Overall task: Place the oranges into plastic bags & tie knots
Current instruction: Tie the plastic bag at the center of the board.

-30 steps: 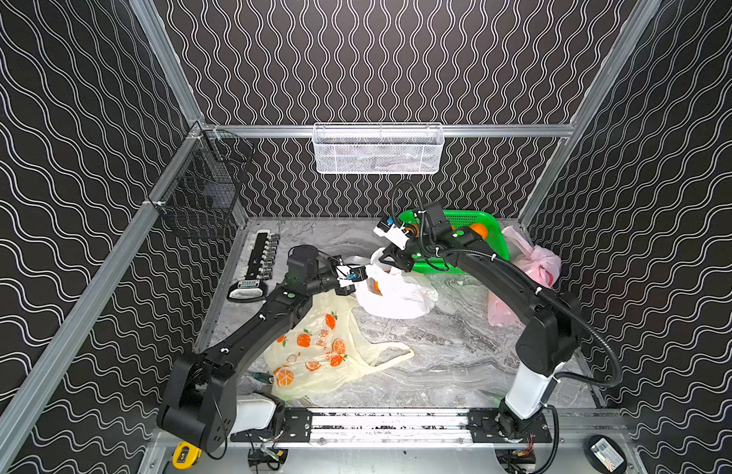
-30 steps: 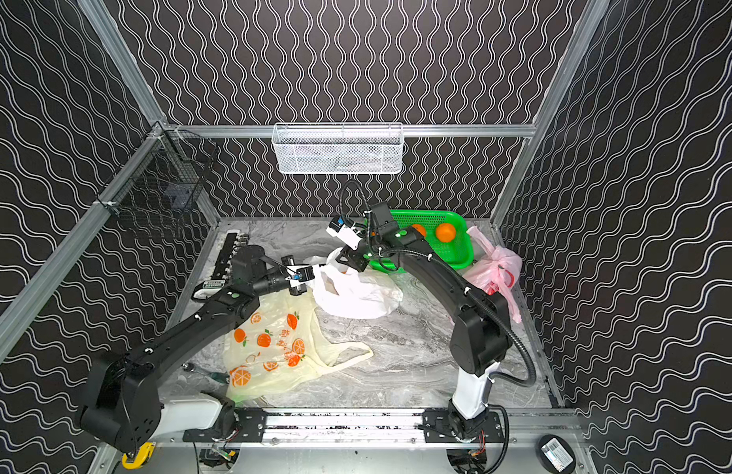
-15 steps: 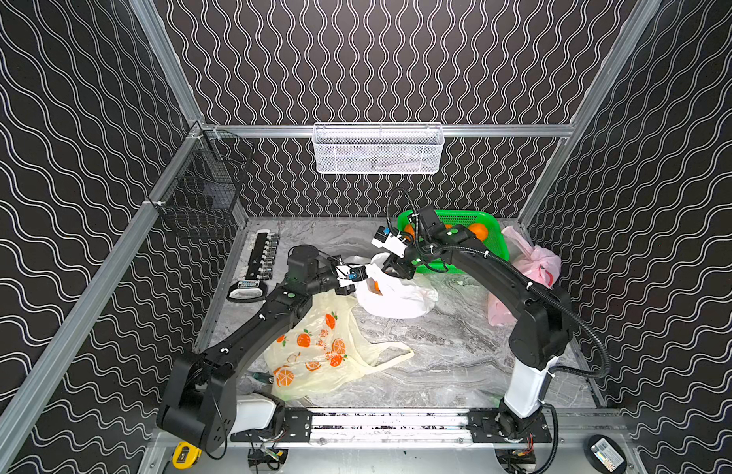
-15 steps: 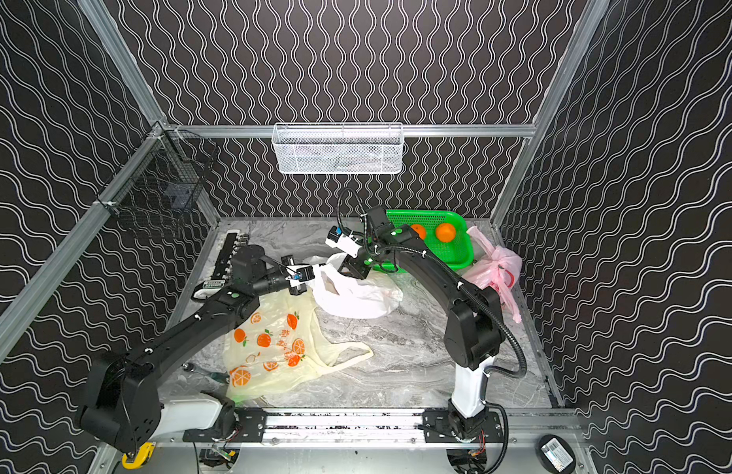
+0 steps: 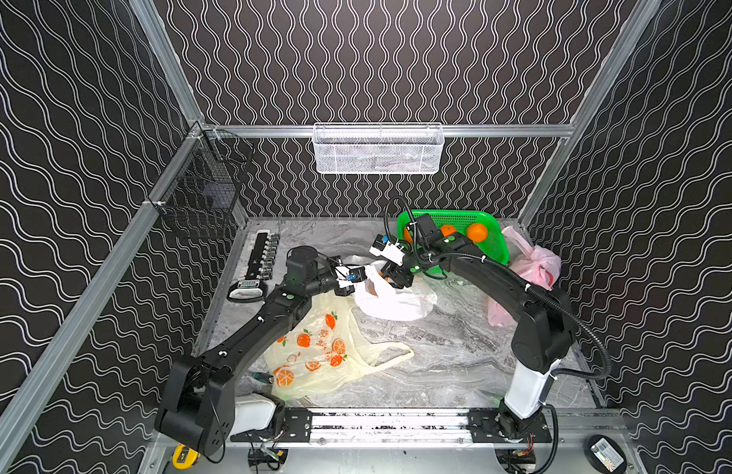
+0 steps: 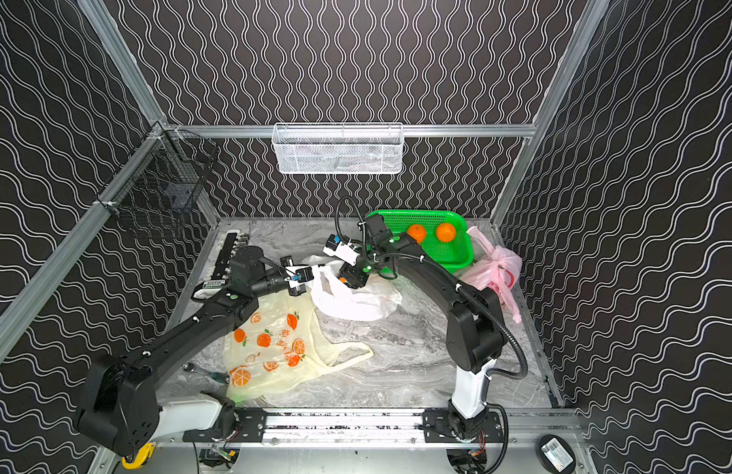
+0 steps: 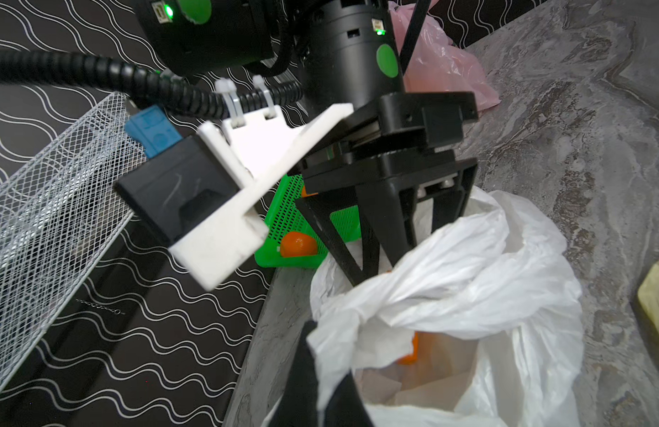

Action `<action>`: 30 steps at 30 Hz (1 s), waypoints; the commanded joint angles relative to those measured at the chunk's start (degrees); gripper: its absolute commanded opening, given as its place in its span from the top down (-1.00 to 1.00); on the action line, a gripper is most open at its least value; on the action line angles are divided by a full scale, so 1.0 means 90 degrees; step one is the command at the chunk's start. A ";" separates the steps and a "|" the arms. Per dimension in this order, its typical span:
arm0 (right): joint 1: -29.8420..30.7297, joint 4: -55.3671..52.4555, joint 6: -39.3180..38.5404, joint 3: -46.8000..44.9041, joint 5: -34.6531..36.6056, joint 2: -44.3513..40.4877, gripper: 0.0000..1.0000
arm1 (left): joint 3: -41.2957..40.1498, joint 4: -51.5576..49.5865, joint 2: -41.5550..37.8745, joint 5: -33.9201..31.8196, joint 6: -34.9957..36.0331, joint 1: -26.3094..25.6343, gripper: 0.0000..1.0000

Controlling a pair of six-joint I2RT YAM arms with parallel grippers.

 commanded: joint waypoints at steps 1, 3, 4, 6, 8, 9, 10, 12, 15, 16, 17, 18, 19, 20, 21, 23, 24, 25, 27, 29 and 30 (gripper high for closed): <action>0.0021 0.0424 0.0133 -0.0154 -0.0249 -0.0118 -0.23 | -0.0015 0.0210 -0.0043 -0.0016 -0.0138 0.0013 1.00; 0.0018 0.0701 0.0340 -0.0217 -0.0205 -0.0100 -0.30 | -0.0044 0.0235 -0.0063 -0.0021 -0.0183 0.0014 1.00; 0.0016 0.0879 0.0456 -0.0272 -0.0185 -0.0104 -0.30 | -0.0054 0.0233 -0.0070 -0.0014 -0.0203 0.0013 1.00; 0.0026 0.1348 0.0716 -0.0454 -0.0096 -0.0155 -0.31 | -0.0101 0.0252 -0.0117 -0.0018 -0.0255 0.0013 1.00; 0.0026 0.1834 0.0933 -0.0641 -0.0068 -0.0200 -0.30 | -0.0156 0.0259 -0.0172 -0.0030 -0.0319 0.0013 1.00; 0.0026 0.2047 0.1038 -0.0731 -0.0116 -0.0220 -0.30 | -0.0194 0.0267 -0.0198 -0.0041 -0.0358 0.0013 1.00; 0.0044 0.2155 0.1084 -0.0776 -0.0189 -0.0230 -0.30 | -0.0211 0.0277 -0.0222 -0.0044 -0.0389 0.0017 1.00; 0.0045 0.2345 0.1158 -0.0881 -0.0400 -0.0242 -0.29 | -0.0239 0.0219 -0.0253 -0.0036 -0.0466 0.0016 1.00; 0.0103 0.2454 0.1116 -0.1000 -0.0723 -0.0284 -0.20 | -0.0221 0.0101 -0.0268 -0.0032 -0.0598 0.0014 1.00; 0.0127 0.2447 0.1082 -0.1017 -0.0761 -0.0280 -0.16 | -0.0211 0.0046 -0.0267 -0.0021 -0.0624 0.0013 1.00; 0.0142 0.2416 0.1071 -0.1030 -0.0801 -0.0276 -0.11 | -0.0196 0.0000 -0.0263 -0.0010 -0.0638 0.0013 1.00; 0.0157 0.2345 0.1036 -0.1027 -0.0832 -0.0252 -0.08 | -0.0191 -0.0018 -0.0274 -0.0011 -0.0657 0.0014 1.00; 0.0185 0.2235 0.0977 -0.1000 -0.0794 -0.0218 -0.03 | -0.0197 -0.0014 -0.0279 -0.0014 -0.0672 0.0013 1.00; 0.0197 0.2196 0.0963 -0.0999 -0.0721 -0.0192 0.03 | -0.0200 -0.0013 -0.0284 -0.0020 -0.0692 0.0013 1.00; 0.0192 0.2201 0.0972 -0.1020 -0.0709 -0.0185 0.09 | -0.0192 -0.0025 -0.0291 -0.0011 -0.0706 0.0013 1.00; 0.0192 0.2275 0.1057 -0.1096 -0.0618 -0.0218 0.23 | -0.0167 -0.0071 -0.0292 -0.0005 -0.0750 0.0013 1.00; 0.0192 0.2330 0.1086 -0.1136 -0.0552 -0.0253 0.27 | -0.0157 -0.0104 -0.0279 -0.0012 -0.0777 0.0013 1.00; 0.0192 0.2402 0.1143 -0.1188 -0.0437 -0.0310 0.32 | -0.0143 -0.0138 -0.0287 -0.0017 -0.0805 0.0021 1.00; 0.0182 0.2511 0.1254 -0.1258 -0.0121 -0.0395 0.43 | -0.0117 -0.0203 -0.0302 -0.0054 -0.0912 0.0017 1.00; 0.0172 0.2532 0.1295 -0.1279 0.0151 -0.0477 0.60 | -0.0032 -0.0407 -0.0307 -0.0038 -0.0948 0.0013 1.00; 0.0173 0.2534 0.1283 -0.1296 0.0215 -0.0523 0.67 | -0.0001 -0.0488 -0.0311 -0.0041 -0.0966 0.0013 1.00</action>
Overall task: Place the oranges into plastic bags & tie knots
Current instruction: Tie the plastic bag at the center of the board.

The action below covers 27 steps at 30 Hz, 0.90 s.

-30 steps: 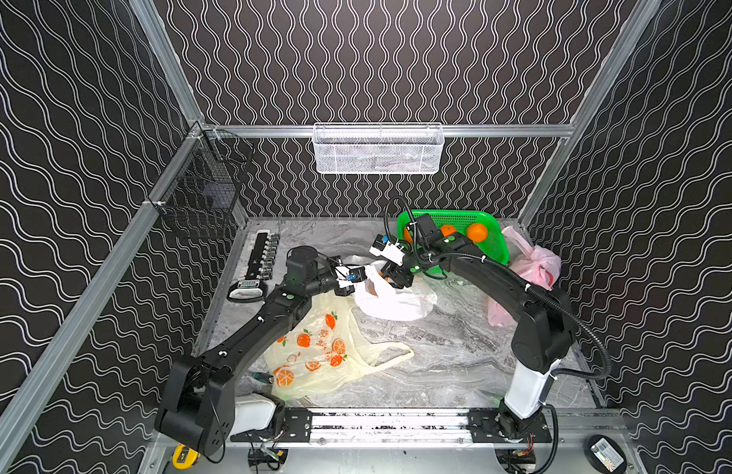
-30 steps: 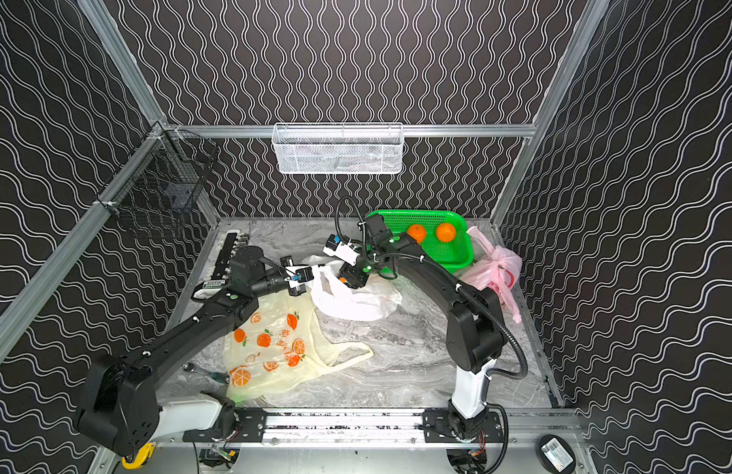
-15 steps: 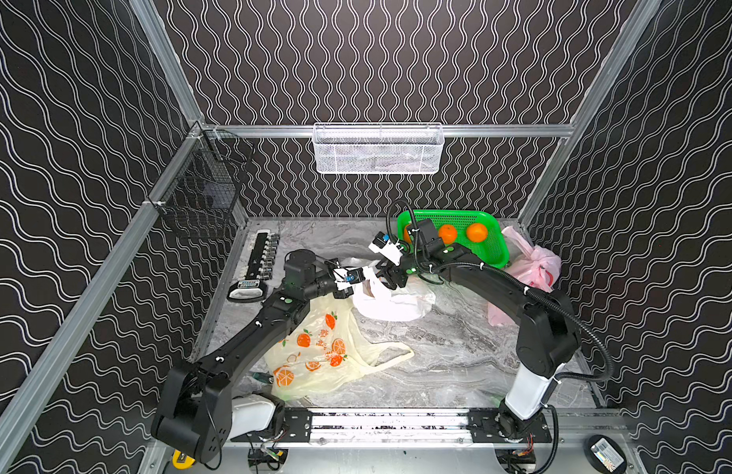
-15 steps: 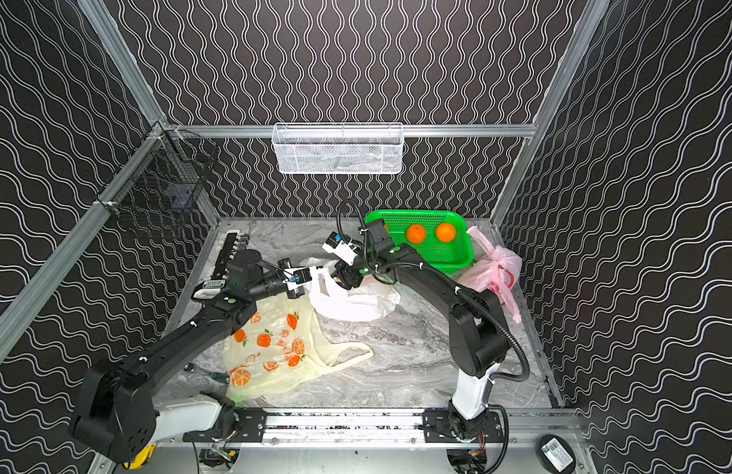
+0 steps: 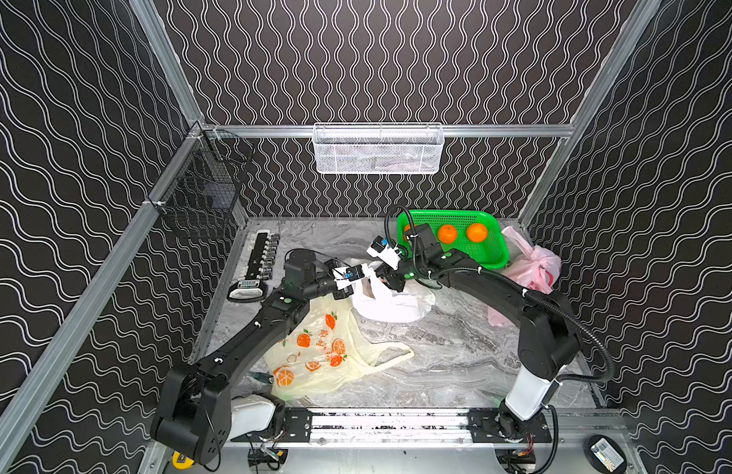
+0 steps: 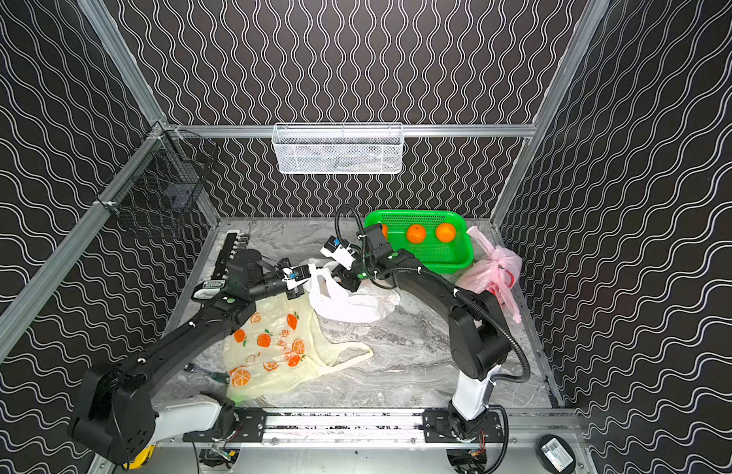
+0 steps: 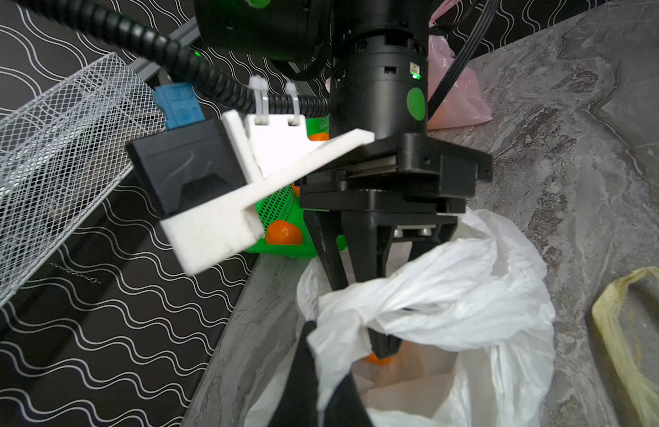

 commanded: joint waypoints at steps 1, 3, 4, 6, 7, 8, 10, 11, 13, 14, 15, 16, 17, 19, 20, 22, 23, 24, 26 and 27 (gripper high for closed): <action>-0.0008 0.0279 0.0100 -0.0053 0.0391 -0.0198 0.74 | 0.0138 -0.0300 -0.0072 0.0051 -0.0211 0.0013 1.00; -0.0008 0.0367 0.0113 -0.0128 0.0428 -0.0325 0.91 | 0.0222 -0.0508 -0.0078 0.0043 -0.0270 0.0013 1.00; -0.0005 0.0400 0.0113 -0.0167 0.0440 -0.0391 0.99 | 0.0276 -0.0636 -0.0089 0.0056 -0.0280 0.0023 1.00; -0.0007 0.0432 0.0085 -0.0212 0.0516 -0.0512 1.00 | 0.0399 -0.0909 -0.0081 0.0147 -0.0333 0.0032 1.00; -0.0008 0.0416 0.0038 -0.0224 0.0593 -0.0576 1.00 | 0.0491 -0.1136 -0.0071 0.0215 -0.0333 0.0044 1.00; -0.0007 0.0398 -0.0030 -0.0239 0.0693 -0.0628 1.00 | 0.0605 -0.1375 -0.0048 0.0298 -0.0352 0.0073 1.00; -0.0008 0.0417 -0.0193 -0.0303 0.0923 -0.0758 1.00 | 0.0802 -0.1793 -0.0004 0.0579 -0.0421 0.0162 1.00; -0.0003 0.0436 -0.0315 -0.0342 0.1093 -0.0854 1.00 | 0.0912 -0.2064 0.0008 0.0739 -0.0423 0.0209 1.00; 0.0006 0.0471 -0.0605 -0.0425 0.1408 -0.1015 1.00 | 0.1133 -0.2566 0.0081 0.1090 -0.0418 0.0281 1.00; 0.0011 0.0594 -0.0775 -0.0533 0.1522 -0.1126 1.00 | 0.1246 -0.2882 0.0132 0.1266 -0.0357 0.0296 1.00; 0.0021 0.0723 -0.0971 -0.0661 0.1563 -0.1239 1.00 | 0.1381 -0.3166 0.0179 0.1432 -0.0274 0.0306 1.00; 0.0031 0.0974 -0.1219 -0.0884 0.1592 -0.1394 1.00 | 0.1489 -0.3460 0.0231 0.1589 -0.0201 0.0306 1.00; 0.0056 0.1332 -0.1435 -0.1128 0.1605 -0.1565 1.00 | 0.1581 -0.3679 0.0282 0.1746 -0.0134 0.0311 1.00; 0.0070 0.1777 -0.1802 -0.1457 0.1616 -0.1804 1.00 | 0.1685 -0.3965 0.0348 0.2015 -0.0029 0.0315 1.00; 0.0094 0.1806 -0.2051 -0.1493 0.1594 -0.1854 1.00 | 0.1713 -0.4034 0.0394 0.2120 -0.0026 0.0316 1.00; 0.0175 0.1787 -0.2550 -0.1506 0.1619 -0.1920 1.00 | 0.1795 -0.4195 0.0495 0.2254 0.0035 0.0316 1.00; 0.0237 0.1828 -0.2854 -0.1550 0.1677 -0.1969 1.00 | 0.1882 -0.4336 0.0574 0.2334 0.0095 0.0316 1.00; 0.0295 0.1957 -0.3105 -0.1656 0.1761 -0.2025 1.00 | 0.1978 -0.4526 0.0649 0.2406 0.0217 0.0316 1.00; 0.0372 0.2268 -0.3605 -0.1904 0.1958 -0.2144 1.00 | 0.2170 -0.4840 0.0813 0.2461 0.0393 0.0316 1.00; 0.0399 0.2419 -0.3783 -0.1990 0.2082 -0.2184 1.00 | 0.2205 -0.4921 0.0841 0.2480 0.0443 0.0316 1.00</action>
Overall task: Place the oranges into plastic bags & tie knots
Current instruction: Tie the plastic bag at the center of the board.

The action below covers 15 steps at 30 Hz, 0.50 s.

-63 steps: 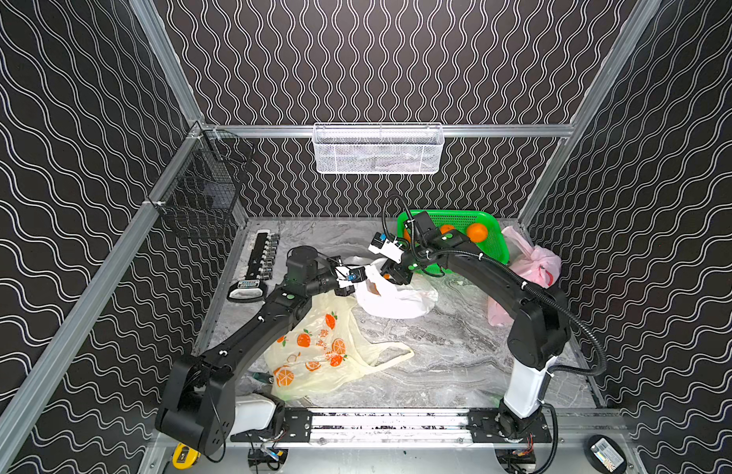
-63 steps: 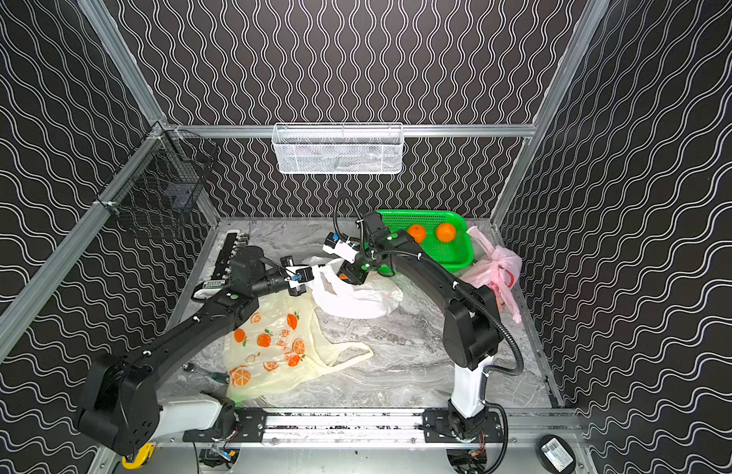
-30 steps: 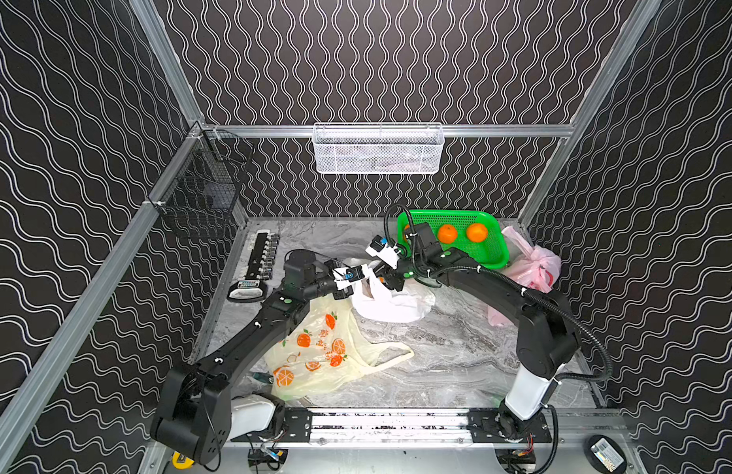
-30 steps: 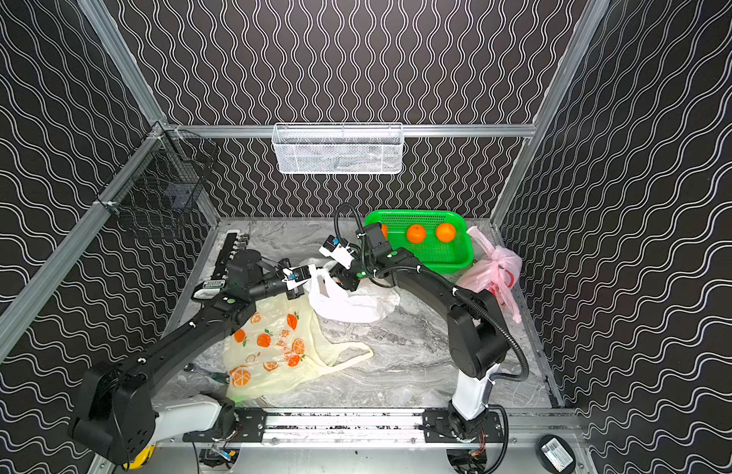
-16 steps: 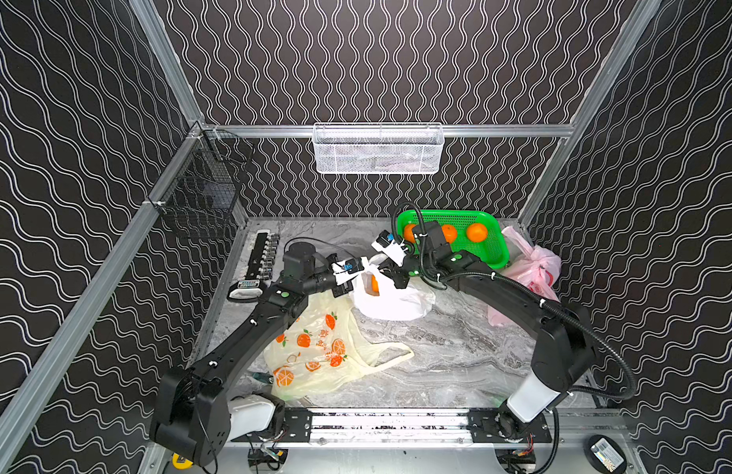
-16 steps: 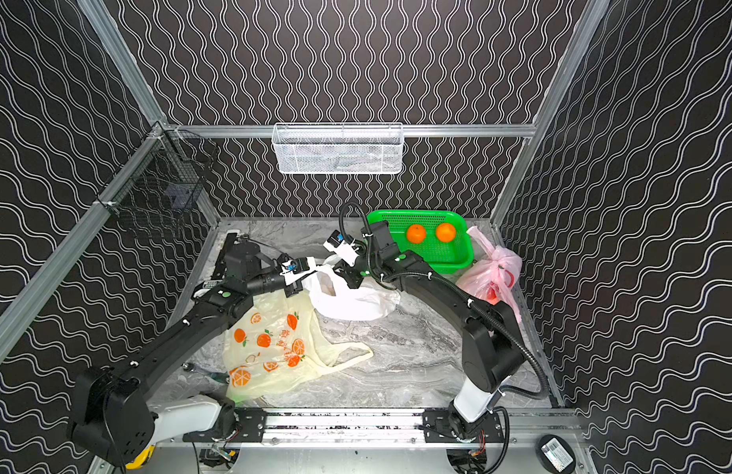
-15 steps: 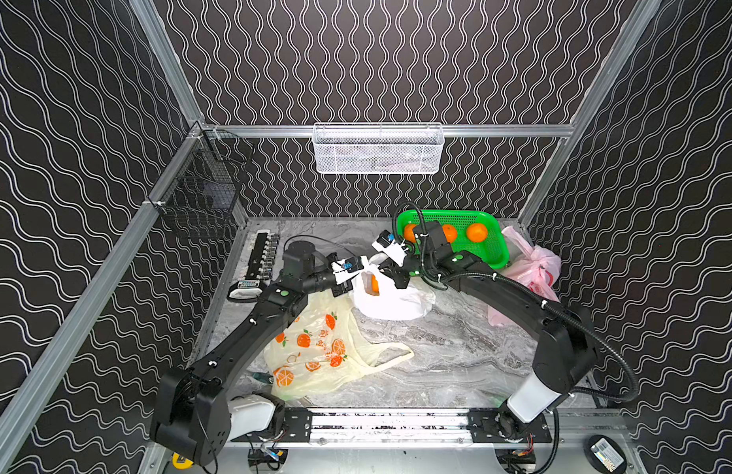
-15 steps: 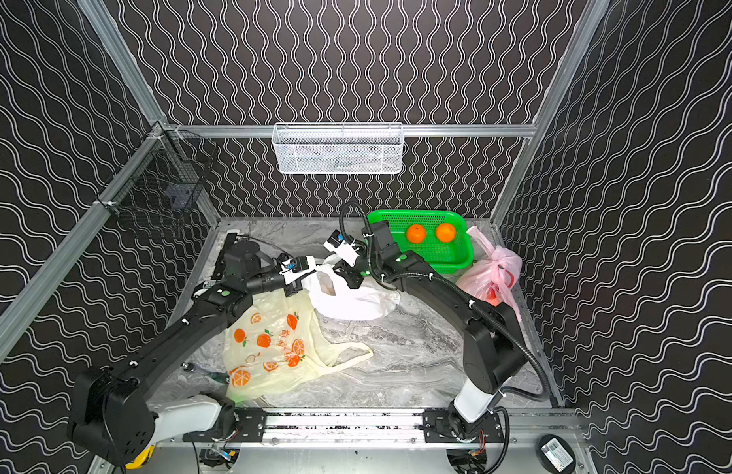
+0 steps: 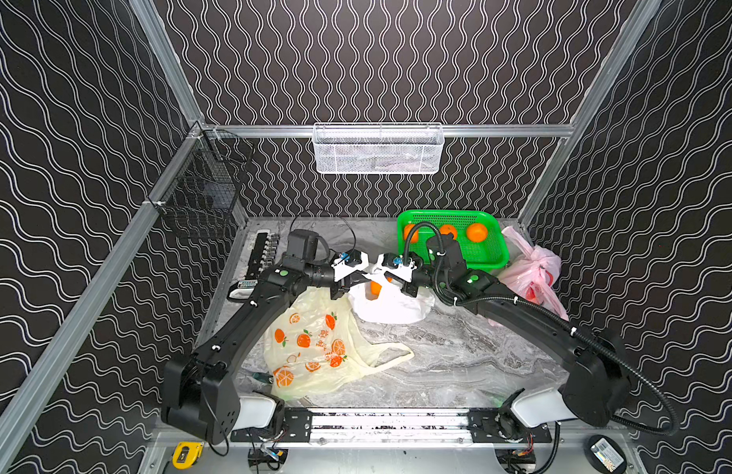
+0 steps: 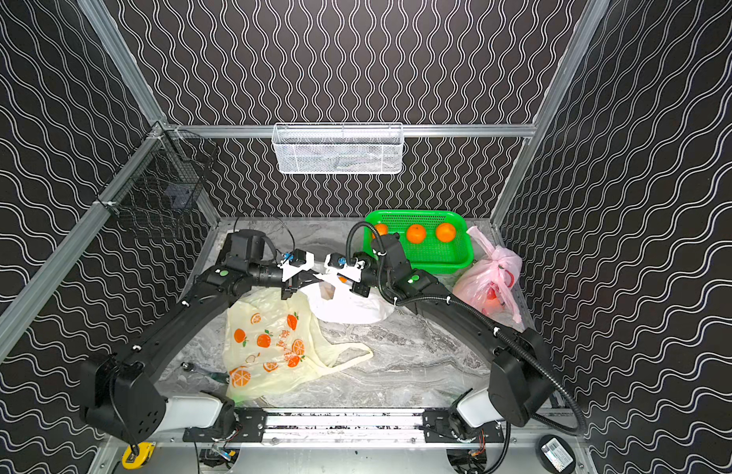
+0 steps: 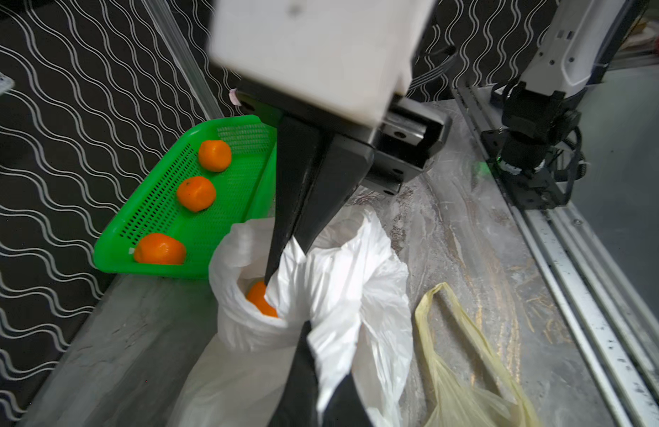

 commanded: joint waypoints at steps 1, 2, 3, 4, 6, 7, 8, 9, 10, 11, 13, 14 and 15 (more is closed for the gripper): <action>0.0070 0.1075 -0.1120 -0.0287 0.0815 -0.0168 1.00 | 0.0157 -0.1012 0.0109 0.0300 0.0365 0.0032 1.00; 0.0083 0.1371 -0.1200 -0.0429 0.1001 -0.0211 1.00 | 0.0188 -0.1085 0.0118 0.0296 0.0435 0.0039 1.00; 0.0085 0.1603 -0.1220 -0.0539 0.1129 -0.0249 1.00 | 0.0188 -0.1127 0.0114 0.0295 0.0478 0.0040 1.00; 0.0087 0.1912 -0.1256 -0.0662 0.1303 -0.0292 1.00 | 0.0170 -0.1151 0.0095 0.0290 0.0511 0.0043 1.00; 0.0107 0.2277 -0.1315 -0.0809 0.1496 -0.0378 1.00 | 0.0145 -0.1148 0.0070 0.0301 0.0530 0.0049 1.00; 0.0116 0.2340 -0.1322 -0.0810 0.1503 -0.0418 1.00 | 0.0153 -0.1187 0.0081 0.0342 0.0555 0.0049 1.00; 0.0126 0.2249 -0.1322 -0.0810 0.1427 -0.0450 1.00 | 0.0178 -0.1254 0.0091 0.0384 0.0603 0.0050 1.00; 0.0136 0.2063 -0.1337 -0.0777 0.1320 -0.0471 1.00 | 0.0201 -0.1288 0.0104 0.0423 0.0612 0.0049 1.00; 0.0165 0.1871 -0.1352 -0.0729 0.1216 -0.0487 1.00 | 0.0203 -0.1244 0.0094 0.0441 0.0569 0.0049 0.99; 0.0201 0.1710 -0.1334 -0.0711 0.1108 -0.0504 1.00 | 0.0200 -0.1186 0.0087 0.0449 0.0520 0.0049 0.94; 0.0265 0.1532 -0.1303 -0.0777 0.0941 -0.0521 1.00 | 0.0186 -0.1052 0.0060 0.0441 0.0409 0.0049 0.84; 0.0314 0.1470 -0.1303 -0.0812 0.0945 -0.0532 1.00 | 0.0169 -0.1002 0.0043 0.0417 0.0383 0.0050 0.79; 0.0366 0.1421 -0.1298 -0.0813 0.0961 -0.0536 1.00 | 0.0149 -0.0939 0.0023 0.0397 0.0334 0.0055 0.75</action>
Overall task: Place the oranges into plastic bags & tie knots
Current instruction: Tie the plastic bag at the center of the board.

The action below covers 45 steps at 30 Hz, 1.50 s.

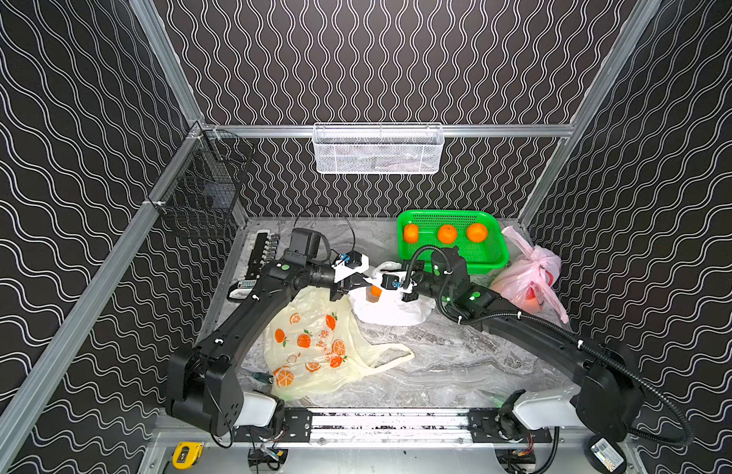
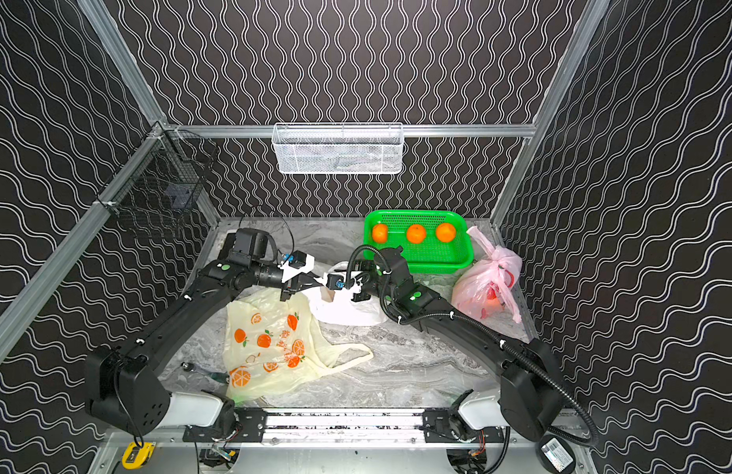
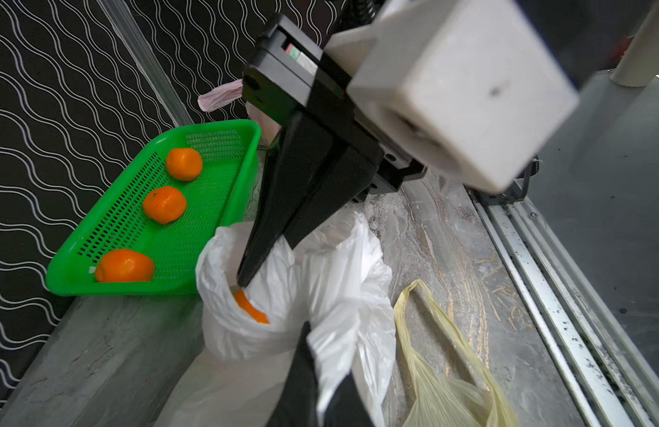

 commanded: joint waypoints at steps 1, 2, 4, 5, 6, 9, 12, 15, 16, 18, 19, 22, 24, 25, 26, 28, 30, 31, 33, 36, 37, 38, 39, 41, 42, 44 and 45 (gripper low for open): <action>0.0105 0.0180 -0.0016 -0.0206 0.0263 -0.0067 1.00 | -0.0059 -0.0210 -0.0093 0.0009 -0.0223 0.0036 0.72; 0.0127 0.0178 0.0036 -0.0277 0.0264 -0.0065 1.00 | -0.0090 -0.0124 -0.0119 -0.0012 -0.0269 0.0037 0.66; 0.0175 0.0235 0.0119 -0.0387 0.0287 -0.0077 1.00 | -0.0130 -0.0031 -0.0164 -0.0042 -0.0334 0.0040 0.54; 0.0186 0.0235 0.0161 -0.0419 0.0293 -0.0084 1.00 | -0.0157 0.0002 -0.0186 -0.0057 -0.0365 0.0045 0.48; 0.0201 0.0227 0.0184 -0.0430 0.0303 -0.0089 1.00 | -0.0167 0.0037 -0.0203 -0.0062 -0.0394 0.0047 0.43; 0.0206 0.0245 0.0233 -0.0463 0.0313 -0.0105 1.00 | -0.0261 0.0256 -0.0325 -0.0135 -0.0539 0.0066 0.24; 0.0213 0.0240 0.0275 -0.0444 0.0304 -0.0107 1.00 | -0.0451 0.0674 -0.0536 -0.0207 -0.0821 0.0095 -0.01; 0.0206 0.0210 0.0290 -0.0424 0.0298 -0.0086 1.00 | -0.0738 0.1292 -0.0878 -0.0314 -0.1202 0.0134 -0.34; 0.0207 0.0222 0.0299 -0.0424 0.0303 -0.0081 1.00 | -0.0861 0.1522 -0.1013 -0.0386 -0.1312 0.0151 -0.37; 0.0211 0.0240 0.0331 -0.0432 0.0308 -0.0085 1.00 | -0.1175 0.1990 -0.1399 -0.0756 -0.1581 0.0154 -0.38; 0.0207 0.0262 0.0355 -0.0442 0.0309 -0.0089 1.00 | -0.1429 0.2313 -0.1649 -0.0989 -0.1821 0.0154 -0.38; 0.0206 0.0317 0.0399 -0.0463 0.0284 -0.0102 1.00 | -0.2408 0.3405 -0.2566 -0.1712 -0.2543 0.0160 -0.37; 0.0208 0.0324 0.0416 -0.0461 0.0271 -0.0103 1.00 | -0.3205 0.4187 -0.3262 -0.2283 -0.3050 0.0139 -0.33; 0.0206 0.0349 0.0421 -0.0463 0.0257 -0.0088 1.00 | -0.3659 0.4530 -0.3619 -0.2679 -0.3289 0.0134 -0.34; 0.0207 0.0355 0.0426 -0.0463 0.0257 -0.0085 1.00 | -0.3939 0.4667 -0.3879 -0.2927 -0.3474 0.0134 -0.34; 0.0208 0.0328 0.0421 -0.0444 0.0259 -0.0077 1.00 | -0.4284 0.4606 -0.4300 -0.3269 -0.3705 0.0126 -0.33; 0.0206 0.0323 0.0417 -0.0443 0.0254 -0.0077 1.00 | -0.4441 0.4494 -0.4471 -0.3524 -0.3869 0.0124 -0.34; 0.0206 0.0327 0.0412 -0.0453 0.0254 -0.0075 1.00 | -0.4487 0.4467 -0.4498 -0.3680 -0.4004 0.0124 -0.34; 0.0206 0.0327 0.0412 -0.0458 0.0252 -0.0084 1.00 | -0.4527 0.4437 -0.4509 -0.3681 -0.4131 0.0124 -0.33; 0.0207 0.0362 0.0431 -0.0469 0.0213 -0.0095 1.00 | -0.4591 0.4669 -0.4373 -0.3514 -0.4261 0.0124 -0.29; 0.0209 0.0372 0.0431 -0.0464 0.0192 -0.0094 1.00 | -0.4535 0.4682 -0.4265 -0.3404 -0.4250 0.0125 -0.27; 0.0211 0.0367 0.0429 -0.0463 0.0177 -0.0096 1.00 | -0.4487 0.4675 -0.4139 -0.3333 -0.4242 0.0124 -0.25; 0.0207 0.0375 0.0418 -0.0453 0.0159 -0.0094 1.00 | -0.4424 0.4679 -0.4019 -0.3234 -0.4205 0.0124 -0.23; 0.0212 0.0383 0.0431 -0.0459 0.0137 -0.0102 1.00 | -0.4400 0.4830 -0.3856 -0.3113 -0.4232 0.0125 -0.18; 0.0209 0.0393 0.0430 -0.0463 0.0137 -0.0105 1.00 | -0.4422 0.4957 -0.3802 -0.3031 -0.4257 0.0124 -0.13; 0.0207 0.0394 0.0431 -0.0473 0.0147 -0.0111 1.00 | -0.4416 0.5094 -0.3698 -0.2834 -0.4268 0.0116 -0.03; 0.0218 0.0383 0.0431 -0.0468 0.0137 -0.0104 1.00 | -0.4422 0.5141 -0.3654 -0.2754 -0.4292 0.0115 0.00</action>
